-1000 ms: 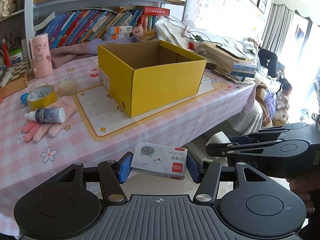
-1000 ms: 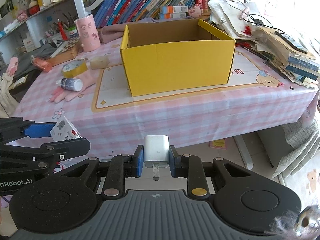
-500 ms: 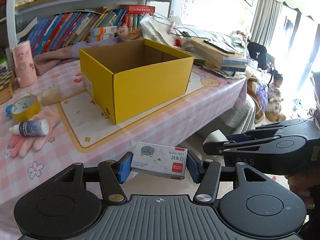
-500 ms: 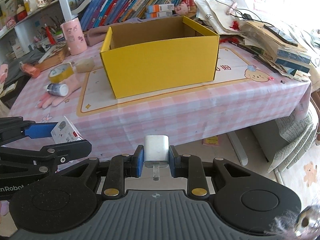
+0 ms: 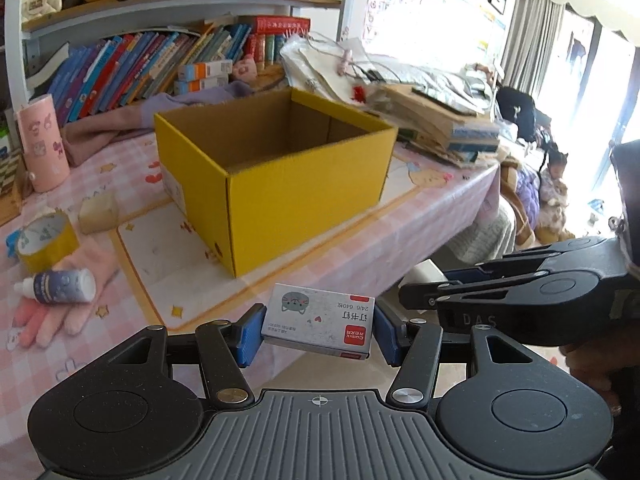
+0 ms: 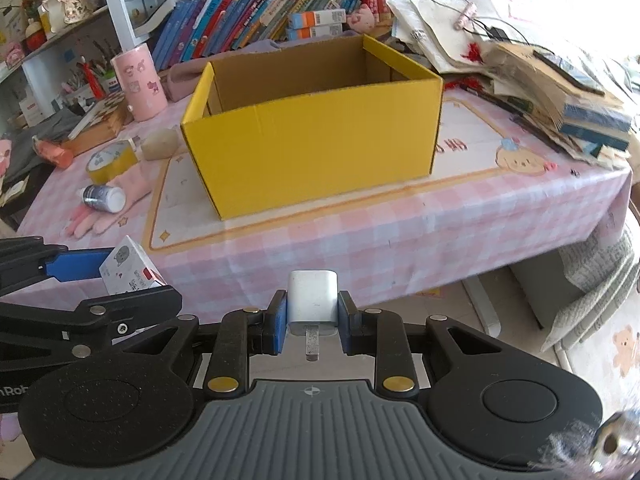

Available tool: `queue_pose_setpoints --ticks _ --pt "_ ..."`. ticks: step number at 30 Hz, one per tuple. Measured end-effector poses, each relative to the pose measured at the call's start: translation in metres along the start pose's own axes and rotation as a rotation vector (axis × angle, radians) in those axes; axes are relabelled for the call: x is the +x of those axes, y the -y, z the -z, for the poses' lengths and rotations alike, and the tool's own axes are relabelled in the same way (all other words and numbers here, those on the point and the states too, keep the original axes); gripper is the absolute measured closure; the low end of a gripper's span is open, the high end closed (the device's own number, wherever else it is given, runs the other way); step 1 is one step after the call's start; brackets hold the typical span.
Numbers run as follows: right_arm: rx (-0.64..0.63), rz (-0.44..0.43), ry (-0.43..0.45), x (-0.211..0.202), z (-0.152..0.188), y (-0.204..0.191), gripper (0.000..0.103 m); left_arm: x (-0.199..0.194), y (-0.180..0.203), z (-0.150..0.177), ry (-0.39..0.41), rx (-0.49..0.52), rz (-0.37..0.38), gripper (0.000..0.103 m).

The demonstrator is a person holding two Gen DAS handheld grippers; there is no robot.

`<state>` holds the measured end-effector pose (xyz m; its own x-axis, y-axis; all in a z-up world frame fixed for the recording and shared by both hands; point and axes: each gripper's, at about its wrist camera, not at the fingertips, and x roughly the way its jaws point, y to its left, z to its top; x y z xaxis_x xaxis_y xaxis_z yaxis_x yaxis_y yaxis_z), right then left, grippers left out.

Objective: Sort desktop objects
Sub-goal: 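Carry the card box and charger in both tools over the yellow box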

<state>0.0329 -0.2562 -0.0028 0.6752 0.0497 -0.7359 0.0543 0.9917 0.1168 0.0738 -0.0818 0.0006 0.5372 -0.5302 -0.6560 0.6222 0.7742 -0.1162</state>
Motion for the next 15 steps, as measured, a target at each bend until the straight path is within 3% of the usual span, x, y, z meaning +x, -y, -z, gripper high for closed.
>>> queue_pose_setpoints --ticks 15 --pt "-0.080 -0.043 0.197 -0.002 -0.082 0.016 0.080 -0.002 -0.004 -0.082 0.194 0.044 -0.057 0.047"
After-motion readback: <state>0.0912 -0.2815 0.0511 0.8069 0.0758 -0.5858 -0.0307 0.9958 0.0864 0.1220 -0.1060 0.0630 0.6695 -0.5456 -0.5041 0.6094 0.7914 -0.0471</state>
